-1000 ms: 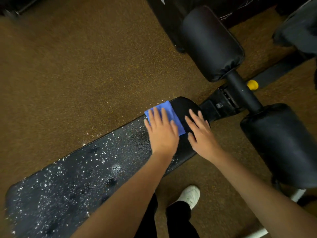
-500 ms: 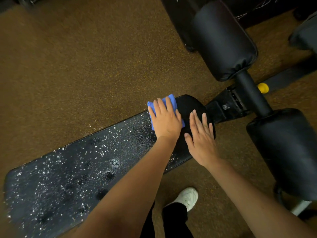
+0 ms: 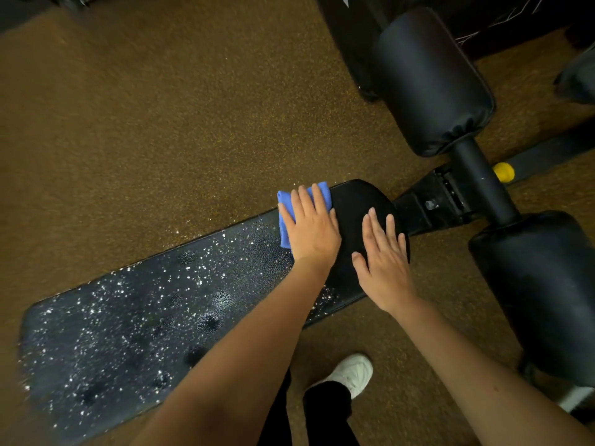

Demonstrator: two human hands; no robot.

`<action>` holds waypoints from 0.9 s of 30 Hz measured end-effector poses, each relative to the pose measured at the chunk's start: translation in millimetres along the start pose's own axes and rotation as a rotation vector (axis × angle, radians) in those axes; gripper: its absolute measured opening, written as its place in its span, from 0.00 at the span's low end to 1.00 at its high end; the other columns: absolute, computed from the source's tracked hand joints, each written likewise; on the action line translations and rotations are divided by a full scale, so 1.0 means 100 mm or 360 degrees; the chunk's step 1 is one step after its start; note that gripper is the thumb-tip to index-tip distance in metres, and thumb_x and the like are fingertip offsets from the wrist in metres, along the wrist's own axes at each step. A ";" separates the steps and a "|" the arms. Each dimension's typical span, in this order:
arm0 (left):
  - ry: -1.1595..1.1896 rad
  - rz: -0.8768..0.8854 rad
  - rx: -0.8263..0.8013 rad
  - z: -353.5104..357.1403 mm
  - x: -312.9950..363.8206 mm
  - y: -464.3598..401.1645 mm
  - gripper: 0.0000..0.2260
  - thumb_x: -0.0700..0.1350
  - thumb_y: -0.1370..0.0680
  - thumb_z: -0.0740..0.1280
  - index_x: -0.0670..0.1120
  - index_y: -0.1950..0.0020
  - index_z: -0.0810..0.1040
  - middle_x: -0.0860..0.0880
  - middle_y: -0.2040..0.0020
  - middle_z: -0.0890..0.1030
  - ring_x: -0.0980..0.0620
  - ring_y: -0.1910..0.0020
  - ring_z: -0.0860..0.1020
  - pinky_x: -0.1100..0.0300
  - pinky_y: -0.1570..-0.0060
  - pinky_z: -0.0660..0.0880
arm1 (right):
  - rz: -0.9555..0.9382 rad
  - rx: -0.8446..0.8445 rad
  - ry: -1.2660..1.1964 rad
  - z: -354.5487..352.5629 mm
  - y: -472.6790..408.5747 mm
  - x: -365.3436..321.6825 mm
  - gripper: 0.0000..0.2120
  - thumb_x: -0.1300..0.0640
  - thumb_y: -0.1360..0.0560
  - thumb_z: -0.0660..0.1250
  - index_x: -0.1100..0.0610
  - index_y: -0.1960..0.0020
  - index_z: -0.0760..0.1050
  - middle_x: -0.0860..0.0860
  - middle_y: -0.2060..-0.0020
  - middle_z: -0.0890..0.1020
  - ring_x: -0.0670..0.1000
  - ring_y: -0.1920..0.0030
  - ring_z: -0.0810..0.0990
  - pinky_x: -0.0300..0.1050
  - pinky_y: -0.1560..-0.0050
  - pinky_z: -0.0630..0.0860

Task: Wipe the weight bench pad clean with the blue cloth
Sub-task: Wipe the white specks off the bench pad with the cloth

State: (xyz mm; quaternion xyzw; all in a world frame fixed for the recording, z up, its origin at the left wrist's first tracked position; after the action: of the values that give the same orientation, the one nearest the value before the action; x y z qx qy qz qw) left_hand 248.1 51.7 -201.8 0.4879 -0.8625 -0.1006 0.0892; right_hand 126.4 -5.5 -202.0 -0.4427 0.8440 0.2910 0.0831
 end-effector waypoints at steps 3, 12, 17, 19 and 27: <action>0.0074 -0.0210 -0.0022 0.02 -0.37 0.11 0.25 0.51 0.21 0.49 0.42 0.26 0.57 0.40 0.27 0.61 0.42 0.27 0.57 0.35 0.34 0.56 | -0.0007 -0.0005 0.0004 -0.01 0.01 -0.01 0.33 0.50 0.20 0.53 0.55 0.25 0.36 0.49 0.25 0.38 0.54 0.26 0.35 0.52 0.28 0.37; 0.0146 -0.0040 -0.0046 0.00 -0.21 -0.13 0.24 0.51 0.20 0.46 0.41 0.26 0.56 0.41 0.27 0.61 0.43 0.27 0.57 0.39 0.31 0.51 | 0.0033 -0.0012 0.0059 0.01 0.01 0.00 0.33 0.49 0.21 0.53 0.56 0.24 0.38 0.49 0.25 0.37 0.55 0.26 0.34 0.55 0.27 0.38; -0.0037 0.0710 0.0035 0.07 -0.08 0.44 0.25 0.49 0.22 0.48 0.39 0.27 0.60 0.39 0.27 0.61 0.42 0.27 0.59 0.40 0.33 0.62 | 0.0009 -0.0012 0.0068 0.03 0.00 0.00 0.33 0.49 0.21 0.53 0.55 0.24 0.37 0.49 0.25 0.36 0.53 0.26 0.33 0.53 0.28 0.37; -0.0120 0.0832 0.0025 0.12 -0.17 0.50 0.24 0.49 0.21 0.49 0.39 0.28 0.60 0.38 0.27 0.60 0.42 0.27 0.59 0.40 0.34 0.64 | -0.0001 -0.0019 0.0052 0.02 -0.01 0.00 0.33 0.49 0.21 0.53 0.55 0.24 0.37 0.49 0.25 0.37 0.53 0.26 0.33 0.52 0.28 0.36; 0.0019 0.0448 -0.0068 0.05 -0.10 0.15 0.25 0.49 0.20 0.45 0.39 0.26 0.54 0.40 0.24 0.53 0.44 0.25 0.51 0.44 0.30 0.52 | -0.0051 -0.0037 0.0050 0.01 0.02 0.03 0.30 0.50 0.20 0.52 0.57 0.24 0.42 0.50 0.24 0.38 0.52 0.26 0.34 0.50 0.28 0.36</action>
State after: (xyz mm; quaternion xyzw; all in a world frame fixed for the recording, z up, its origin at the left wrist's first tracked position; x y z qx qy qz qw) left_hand 239.1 68.6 -203.5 0.3606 -0.9195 -0.1024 0.1180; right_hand 123.4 -6.3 -203.0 -0.4617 0.8346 0.2924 0.0695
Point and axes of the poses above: each hand's wrist, its own y-axis away from the middle knuckle, its own z-axis out of the palm, x = y × z, the point moved 10 cm from there along -y, towards the middle knuckle
